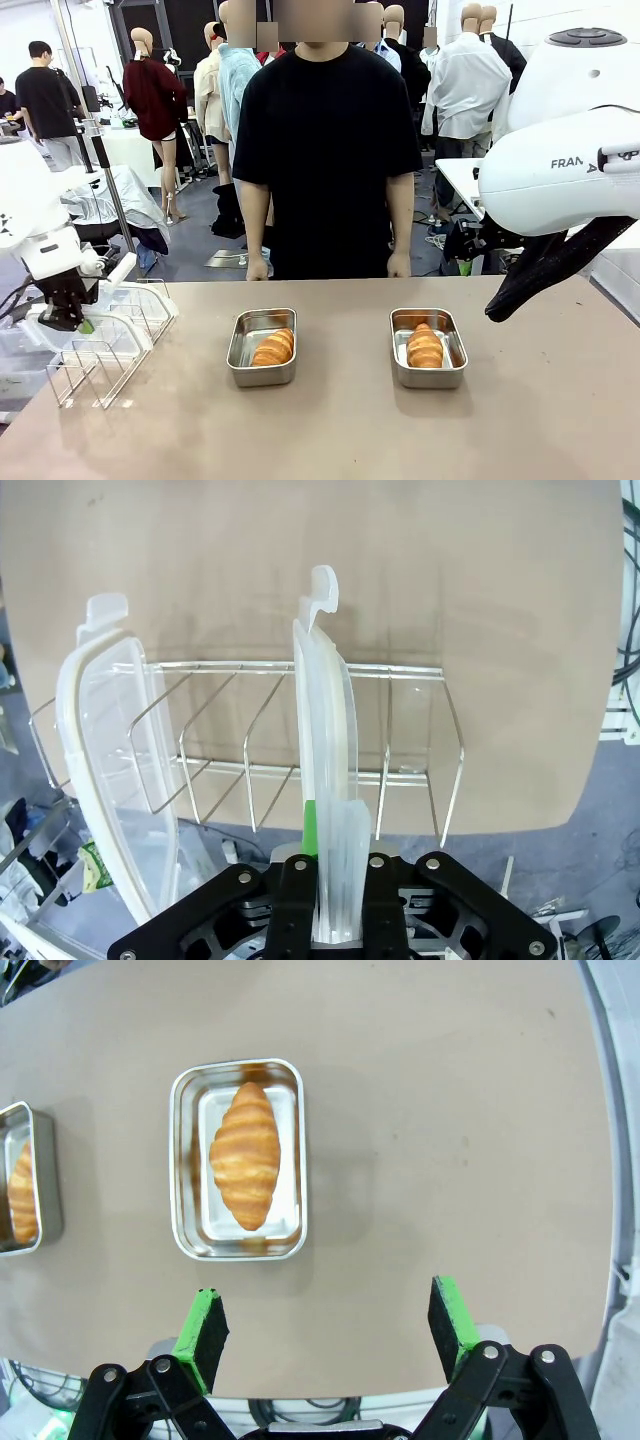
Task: Place the bread in airtight containers.
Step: Pick up one Airtight Container lid and hand it to the human.
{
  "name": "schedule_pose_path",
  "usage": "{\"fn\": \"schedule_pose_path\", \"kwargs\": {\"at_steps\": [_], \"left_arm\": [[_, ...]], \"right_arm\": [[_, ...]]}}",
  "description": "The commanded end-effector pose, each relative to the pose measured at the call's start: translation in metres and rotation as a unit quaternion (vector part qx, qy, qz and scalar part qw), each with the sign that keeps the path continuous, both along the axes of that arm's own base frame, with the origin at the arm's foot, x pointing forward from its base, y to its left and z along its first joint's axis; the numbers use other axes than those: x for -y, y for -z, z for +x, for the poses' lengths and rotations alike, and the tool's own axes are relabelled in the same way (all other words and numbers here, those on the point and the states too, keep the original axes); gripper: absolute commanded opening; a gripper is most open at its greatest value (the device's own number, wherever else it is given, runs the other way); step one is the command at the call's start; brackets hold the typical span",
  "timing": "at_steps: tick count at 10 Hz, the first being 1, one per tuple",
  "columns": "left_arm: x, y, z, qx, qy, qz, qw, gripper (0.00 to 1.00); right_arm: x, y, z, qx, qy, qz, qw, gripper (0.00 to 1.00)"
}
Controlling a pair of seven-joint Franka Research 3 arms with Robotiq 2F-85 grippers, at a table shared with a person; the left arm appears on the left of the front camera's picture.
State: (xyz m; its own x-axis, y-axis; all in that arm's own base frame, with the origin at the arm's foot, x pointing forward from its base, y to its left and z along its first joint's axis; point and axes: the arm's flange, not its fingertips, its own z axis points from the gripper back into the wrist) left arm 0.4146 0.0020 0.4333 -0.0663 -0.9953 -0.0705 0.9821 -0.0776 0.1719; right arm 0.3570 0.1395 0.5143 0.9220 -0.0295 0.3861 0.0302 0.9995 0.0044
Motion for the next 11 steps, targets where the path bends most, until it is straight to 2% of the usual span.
{"fn": "schedule_pose_path", "kwargs": {"at_steps": [1,3,4,7,9,11], "left_arm": [[-0.006,-0.025,-0.017,0.001,-0.001,0.022,1.000,0.00],[-0.008,-0.047,-0.030,0.016,-0.001,0.019,1.000,0.00],[-0.008,-0.061,-0.039,0.030,0.019,0.006,0.999,0.00],[-0.008,-0.086,-0.062,0.039,0.061,0.005,0.997,0.00],[-0.004,-0.106,-0.076,0.081,0.084,-0.017,0.993,0.00],[0.005,-0.114,-0.082,0.091,0.108,-0.027,0.990,0.00]], "right_arm": [[0.000,0.000,0.000,0.000,-0.001,0.000,1.000,1.00],[0.000,0.000,0.000,0.000,-0.001,0.000,1.000,1.00],[0.000,0.000,0.000,0.000,-0.001,0.000,1.000,1.00],[0.000,0.000,0.000,0.000,-0.001,0.000,1.000,1.00],[0.000,0.000,0.000,0.000,-0.001,0.000,1.000,1.00],[0.000,0.000,0.000,0.000,-0.001,0.000,1.000,1.00]]}}
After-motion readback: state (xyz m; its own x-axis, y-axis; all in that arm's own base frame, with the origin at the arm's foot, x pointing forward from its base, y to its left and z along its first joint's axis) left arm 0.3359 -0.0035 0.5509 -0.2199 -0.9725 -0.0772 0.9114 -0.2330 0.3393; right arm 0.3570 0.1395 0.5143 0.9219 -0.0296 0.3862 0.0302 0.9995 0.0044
